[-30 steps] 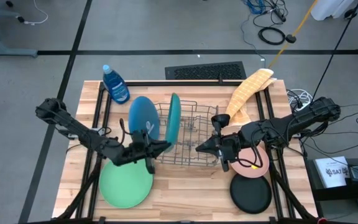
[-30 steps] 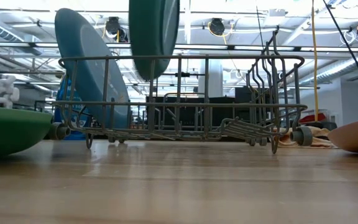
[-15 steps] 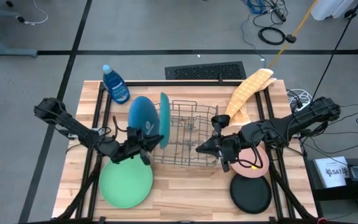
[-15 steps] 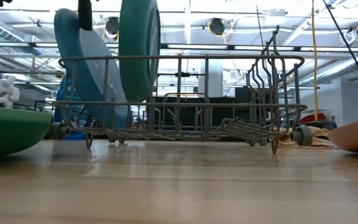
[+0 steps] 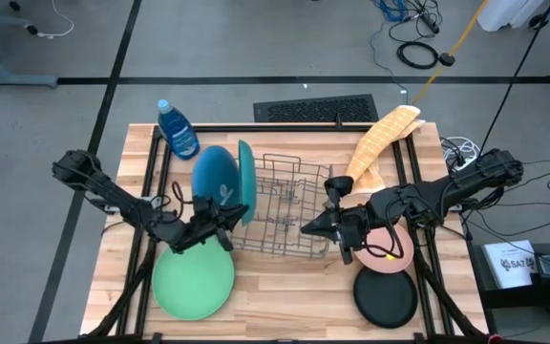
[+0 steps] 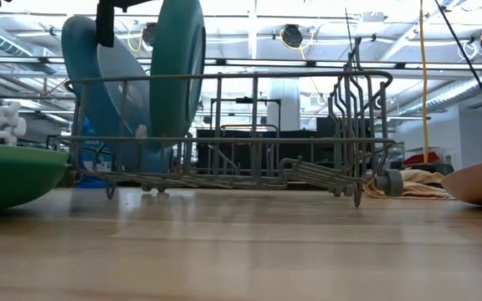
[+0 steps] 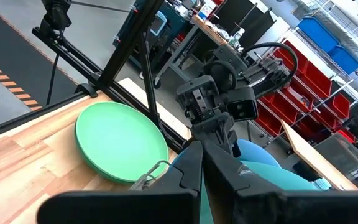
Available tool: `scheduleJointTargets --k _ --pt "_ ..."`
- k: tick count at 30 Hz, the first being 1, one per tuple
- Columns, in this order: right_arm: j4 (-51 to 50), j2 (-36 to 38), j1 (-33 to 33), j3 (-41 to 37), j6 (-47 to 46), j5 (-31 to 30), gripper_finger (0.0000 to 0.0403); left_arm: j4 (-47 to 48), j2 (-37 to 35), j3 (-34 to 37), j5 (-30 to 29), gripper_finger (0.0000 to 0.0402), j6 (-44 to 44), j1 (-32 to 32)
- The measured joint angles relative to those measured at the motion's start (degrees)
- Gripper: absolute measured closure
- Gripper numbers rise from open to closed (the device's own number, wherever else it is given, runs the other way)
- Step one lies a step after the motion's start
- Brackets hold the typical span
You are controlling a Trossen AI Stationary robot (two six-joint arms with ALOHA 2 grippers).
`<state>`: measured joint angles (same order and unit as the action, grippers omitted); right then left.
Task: Sort dishes
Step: Put the top dark green plate into the dish rack
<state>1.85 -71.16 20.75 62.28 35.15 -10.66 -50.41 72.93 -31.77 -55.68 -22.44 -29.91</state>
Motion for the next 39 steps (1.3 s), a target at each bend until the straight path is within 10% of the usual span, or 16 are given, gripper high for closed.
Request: scheduleJointTargets --k 19,25,39 --pt "0.11 -6.12 -2.42 0.0 -2.49 -0.48 0.0394 -0.31 0.0 -0.12 -0.76 0.0351 -1.07 -0.13" --pt "5.27 -13.74 -8.29 0.0 -4.1 -14.35 0.0394 -2.03 0.0 -0.15 -1.81 0.035 0.29 -0.11" --pt "13.2 -22.26 -15.19 -0.03 -4.42 -14.81 0.0394 -7.94 0.02 -0.15 0.07 0.035 4.45 -0.11"
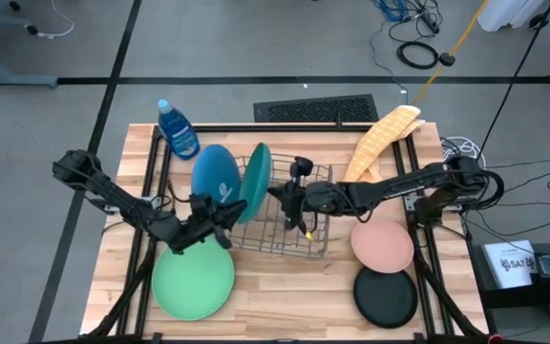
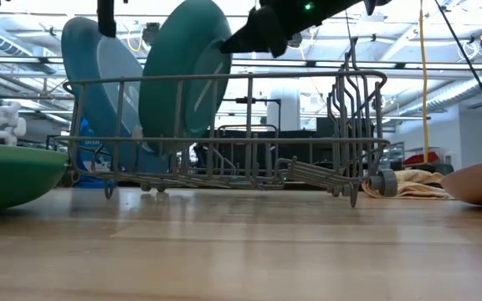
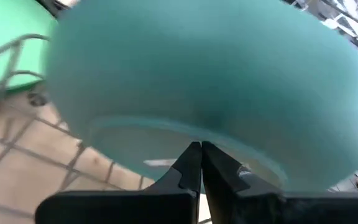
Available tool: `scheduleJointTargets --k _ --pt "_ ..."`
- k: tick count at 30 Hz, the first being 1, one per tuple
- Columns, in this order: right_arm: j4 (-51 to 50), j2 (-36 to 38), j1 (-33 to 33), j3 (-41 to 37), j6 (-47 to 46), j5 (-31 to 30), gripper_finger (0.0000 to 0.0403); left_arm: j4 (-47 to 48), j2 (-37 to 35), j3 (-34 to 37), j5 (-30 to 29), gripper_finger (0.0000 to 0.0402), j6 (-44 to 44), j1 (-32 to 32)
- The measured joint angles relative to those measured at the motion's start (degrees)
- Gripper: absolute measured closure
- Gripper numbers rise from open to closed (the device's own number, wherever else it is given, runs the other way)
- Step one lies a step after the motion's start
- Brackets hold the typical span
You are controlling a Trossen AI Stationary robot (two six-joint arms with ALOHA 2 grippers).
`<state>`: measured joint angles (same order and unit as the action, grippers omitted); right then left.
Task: Sort dishes
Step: Put the top dark green plate into the dish rack
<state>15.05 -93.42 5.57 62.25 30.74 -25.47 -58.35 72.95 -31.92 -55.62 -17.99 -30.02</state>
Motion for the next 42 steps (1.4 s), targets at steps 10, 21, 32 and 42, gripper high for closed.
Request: scheduleJointTargets --k 10,21,32,42 --pt "8.56 -0.83 -2.69 0.01 2.98 2.03 0.0394 -16.96 -0.02 -0.02 10.14 0.0349 13.21 0.0" --pt "8.3 -9.49 -5.07 8.24 7.67 7.62 0.0394 -19.34 -0.02 -1.71 18.43 0.0349 15.92 -0.04" --pt "-2.66 -18.64 -4.71 20.18 5.93 7.36 0.0394 -18.78 -0.02 -4.46 31.71 0.0349 17.63 -1.25" --pt "-7.34 -13.14 1.53 20.31 9.4 4.76 0.0393 11.96 -9.82 -4.68 23.78 0.0349 21.88 -12.44"
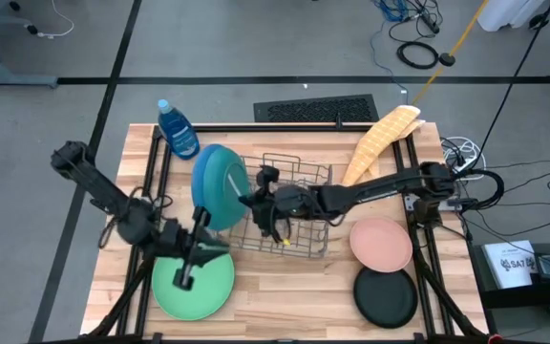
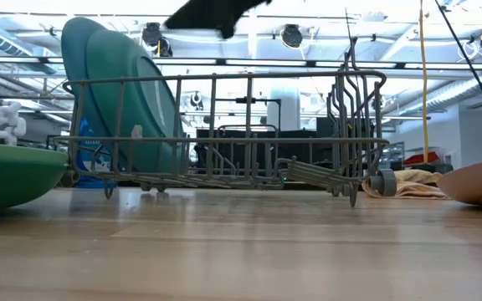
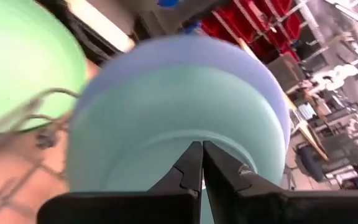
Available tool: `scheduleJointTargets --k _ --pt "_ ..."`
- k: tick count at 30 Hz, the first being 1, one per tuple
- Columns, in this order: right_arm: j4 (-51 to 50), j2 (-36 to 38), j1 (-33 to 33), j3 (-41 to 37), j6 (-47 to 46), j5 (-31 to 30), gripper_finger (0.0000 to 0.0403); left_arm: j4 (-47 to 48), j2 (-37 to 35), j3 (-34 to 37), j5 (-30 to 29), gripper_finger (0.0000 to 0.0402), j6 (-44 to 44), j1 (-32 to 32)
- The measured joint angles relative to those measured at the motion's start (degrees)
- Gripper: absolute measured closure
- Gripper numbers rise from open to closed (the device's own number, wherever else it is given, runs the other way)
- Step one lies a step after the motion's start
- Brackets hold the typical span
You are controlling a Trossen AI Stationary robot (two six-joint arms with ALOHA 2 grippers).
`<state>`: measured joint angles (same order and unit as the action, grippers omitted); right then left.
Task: Sort dishes
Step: Put the top dark green plate into the dish rack, then put the light green plate into the dish rack
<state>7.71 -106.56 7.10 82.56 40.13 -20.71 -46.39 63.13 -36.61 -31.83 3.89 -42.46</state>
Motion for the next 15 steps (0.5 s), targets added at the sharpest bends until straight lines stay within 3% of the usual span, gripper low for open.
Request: scheduleJointTargets --k 5,10,12,15 --pt "-9.79 5.47 2.77 -0.02 -3.22 -0.2 0.0362 23.73 -1.79 -4.53 -3.82 0.035 -9.87 -6.53" --pt "-20.54 9.99 5.46 0.0 -7.37 -0.31 0.0311 53.47 1.48 -10.56 -3.69 0.035 -36.87 -8.69" --pt "-24.72 11.13 6.44 0.0 -8.61 -0.4 0.0298 60.09 3.97 -11.6 -1.04 0.035 -46.91 -8.67" --pt "-29.33 12.96 7.86 -0.02 -9.66 -0.53 0.0289 62.69 7.92 -12.25 4.91 0.035 -56.75 -8.58"
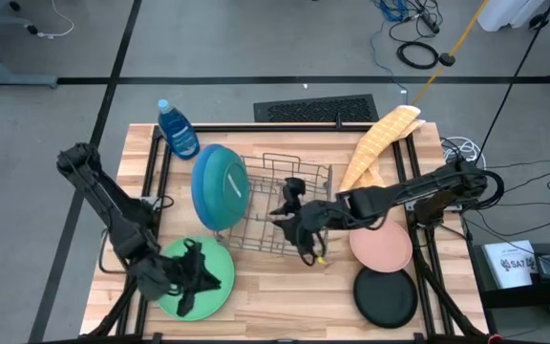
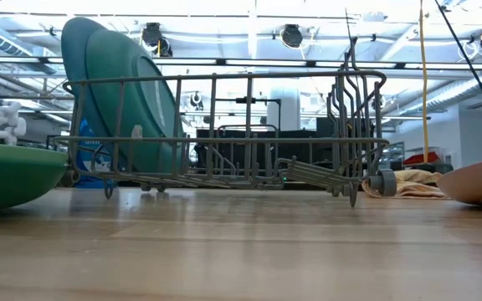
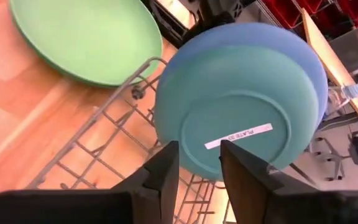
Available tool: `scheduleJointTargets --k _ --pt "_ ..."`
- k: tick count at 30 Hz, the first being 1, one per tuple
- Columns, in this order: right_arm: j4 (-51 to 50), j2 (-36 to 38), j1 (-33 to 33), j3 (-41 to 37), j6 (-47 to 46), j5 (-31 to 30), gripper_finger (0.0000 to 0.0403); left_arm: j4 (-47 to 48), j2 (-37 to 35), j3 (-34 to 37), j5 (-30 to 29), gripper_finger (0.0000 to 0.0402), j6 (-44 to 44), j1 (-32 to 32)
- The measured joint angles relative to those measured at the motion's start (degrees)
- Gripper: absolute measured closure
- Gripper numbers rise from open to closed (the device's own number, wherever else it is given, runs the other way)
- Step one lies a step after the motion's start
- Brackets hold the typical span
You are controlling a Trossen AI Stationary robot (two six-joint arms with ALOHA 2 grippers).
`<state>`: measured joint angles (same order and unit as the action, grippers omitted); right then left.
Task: Sort dishes
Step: Put the light green plate into the dish rack
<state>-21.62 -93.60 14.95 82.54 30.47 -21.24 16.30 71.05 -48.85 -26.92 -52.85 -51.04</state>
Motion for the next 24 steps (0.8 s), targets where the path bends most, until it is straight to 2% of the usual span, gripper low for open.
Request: scheduleJointTargets --k 6,11,15,24 --pt "-1.92 2.76 2.74 0.0 0.16 -4.53 0.0297 0.13 8.8 -0.03 9.17 0.035 -13.55 0.02" --pt "-1.92 3.95 4.47 0.0 -0.43 -5.96 0.0302 -0.9 15.3 -0.01 15.45 0.035 -19.37 0.02" --pt "-1.88 3.95 5.56 0.0 -0.02 -5.96 0.0303 -2.06 17.51 -0.01 16.49 0.035 -21.25 0.02" --pt "-1.67 3.95 6.17 0.0 -0.44 -6.05 0.0303 -2.35 17.53 -0.01 18.17 0.035 -21.86 0.04"
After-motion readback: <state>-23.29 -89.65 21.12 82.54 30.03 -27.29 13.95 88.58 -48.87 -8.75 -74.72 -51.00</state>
